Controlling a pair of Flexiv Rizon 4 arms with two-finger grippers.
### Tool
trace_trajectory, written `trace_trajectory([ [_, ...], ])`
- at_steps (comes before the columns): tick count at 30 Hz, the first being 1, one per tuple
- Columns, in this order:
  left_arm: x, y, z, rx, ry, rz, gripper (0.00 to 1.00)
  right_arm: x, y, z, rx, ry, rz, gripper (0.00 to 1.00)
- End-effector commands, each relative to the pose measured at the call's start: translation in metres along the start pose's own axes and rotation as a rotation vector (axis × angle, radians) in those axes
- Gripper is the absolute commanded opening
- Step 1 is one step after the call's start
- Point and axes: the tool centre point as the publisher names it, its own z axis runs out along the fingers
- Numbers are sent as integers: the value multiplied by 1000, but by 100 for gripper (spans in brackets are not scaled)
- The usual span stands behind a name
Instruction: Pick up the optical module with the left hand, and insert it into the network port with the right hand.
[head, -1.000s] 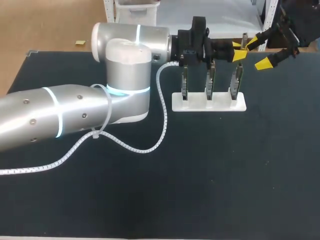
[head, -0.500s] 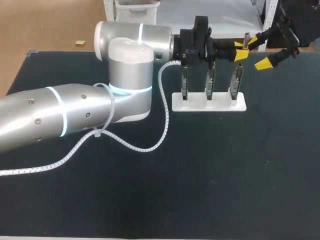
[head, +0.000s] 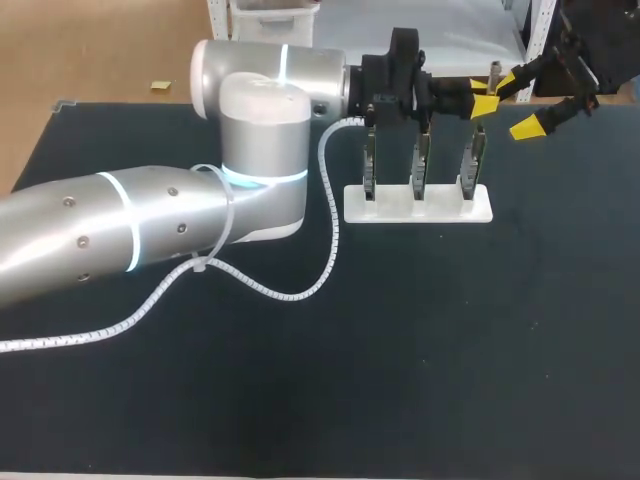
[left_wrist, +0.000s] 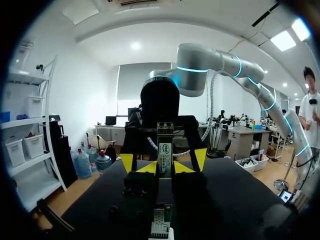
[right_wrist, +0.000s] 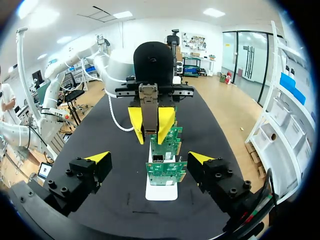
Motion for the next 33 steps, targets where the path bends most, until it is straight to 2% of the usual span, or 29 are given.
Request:
trace_trajectory([
  [1,1,1,2,-10,6,-6,0,0,2,0,4,1,0,100],
  [33,7,7,0,-32,7,-46,0,0,2,0,4,1,0,100],
])
